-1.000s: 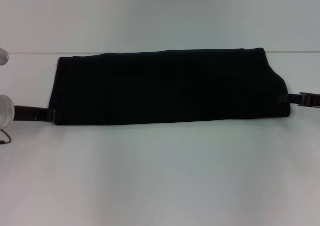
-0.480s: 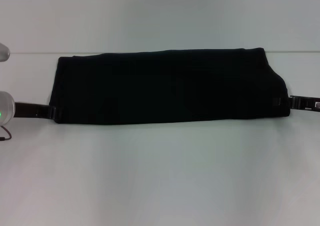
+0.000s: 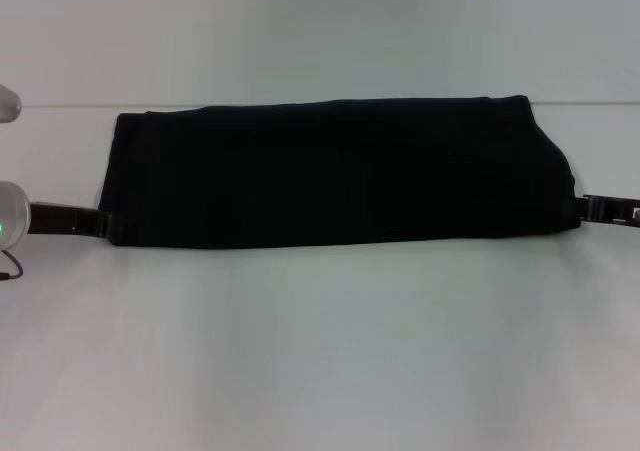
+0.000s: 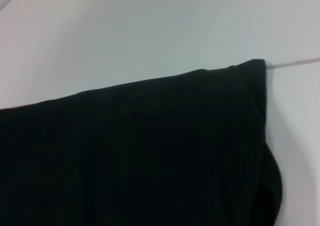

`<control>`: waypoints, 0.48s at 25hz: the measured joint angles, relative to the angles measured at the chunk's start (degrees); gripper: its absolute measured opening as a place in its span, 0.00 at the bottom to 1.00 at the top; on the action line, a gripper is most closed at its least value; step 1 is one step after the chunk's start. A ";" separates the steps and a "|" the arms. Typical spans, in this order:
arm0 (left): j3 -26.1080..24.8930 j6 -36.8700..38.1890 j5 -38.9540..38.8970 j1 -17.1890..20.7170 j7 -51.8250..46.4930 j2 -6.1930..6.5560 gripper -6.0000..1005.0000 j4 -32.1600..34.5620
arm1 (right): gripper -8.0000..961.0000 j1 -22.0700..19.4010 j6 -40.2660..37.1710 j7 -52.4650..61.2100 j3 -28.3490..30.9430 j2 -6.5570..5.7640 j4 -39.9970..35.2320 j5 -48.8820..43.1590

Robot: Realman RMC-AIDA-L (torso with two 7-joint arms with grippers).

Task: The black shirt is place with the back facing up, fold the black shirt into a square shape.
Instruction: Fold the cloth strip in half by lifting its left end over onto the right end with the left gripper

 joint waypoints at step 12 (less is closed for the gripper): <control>-0.61 0.19 0.00 0.63 0.02 0.19 0.05 1.70 | 0.04 -2.00 -3.68 -0.13 1.38 -0.61 -1.88 0.30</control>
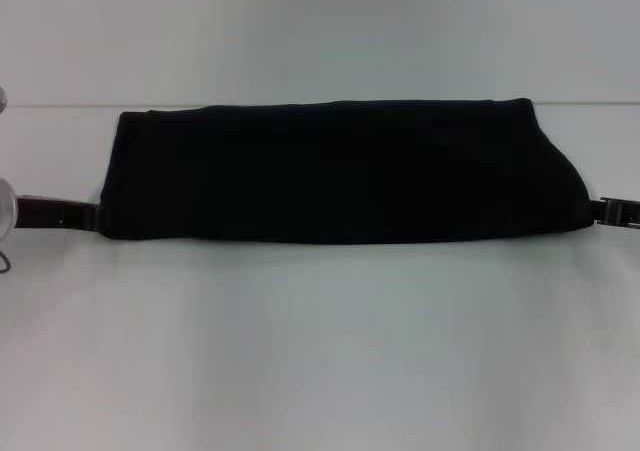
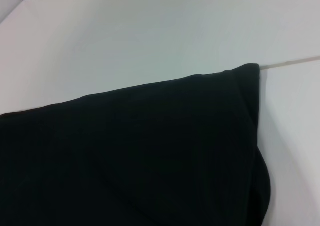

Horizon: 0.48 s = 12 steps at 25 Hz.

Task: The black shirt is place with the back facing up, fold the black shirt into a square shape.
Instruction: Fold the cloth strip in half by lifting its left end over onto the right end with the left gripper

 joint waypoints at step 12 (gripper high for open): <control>0.01 0.69 1.98 0.05 0.05 0.25 0.07 0.82 | 0.10 -1.47 -3.54 0.15 1.24 -0.81 -0.36 0.01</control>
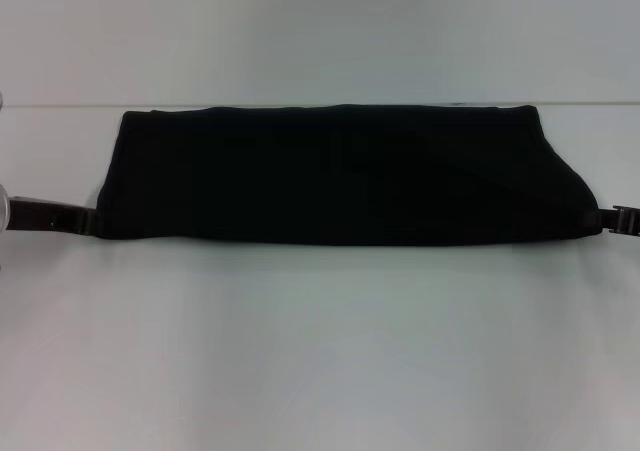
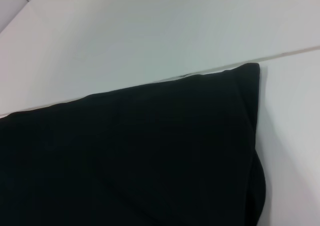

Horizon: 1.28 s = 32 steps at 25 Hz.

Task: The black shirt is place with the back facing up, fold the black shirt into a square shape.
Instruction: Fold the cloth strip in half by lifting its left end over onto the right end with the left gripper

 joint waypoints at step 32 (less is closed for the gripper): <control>-7.03 25.34 -1.28 -2.85 -23.91 2.80 0.79 0.83 | 0.91 1.94 -18.67 -4.63 6.93 -1.32 -9.56 3.62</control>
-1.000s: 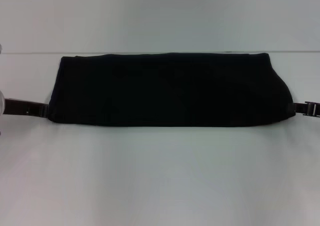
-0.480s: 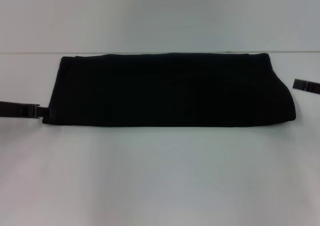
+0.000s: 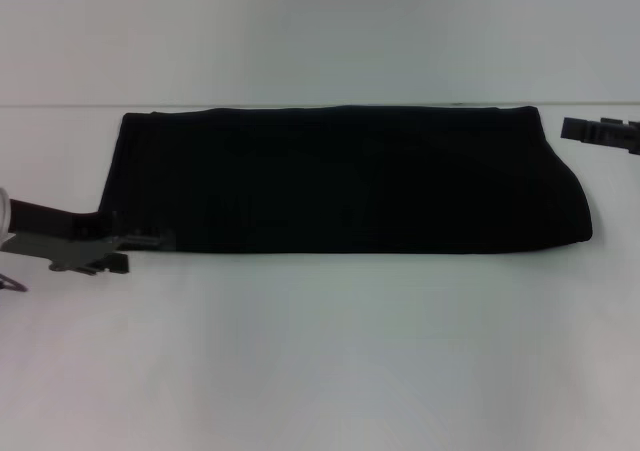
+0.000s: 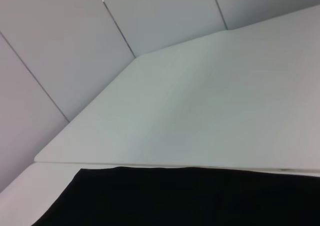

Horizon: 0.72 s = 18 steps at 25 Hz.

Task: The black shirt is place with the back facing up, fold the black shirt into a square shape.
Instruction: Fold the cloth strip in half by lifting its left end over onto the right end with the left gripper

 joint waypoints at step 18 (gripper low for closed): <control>-19.69 -6.21 -0.08 1.99 -15.10 1.14 0.85 -11.56 | 0.96 4.28 -4.90 -7.57 -5.07 0.63 -0.16 0.17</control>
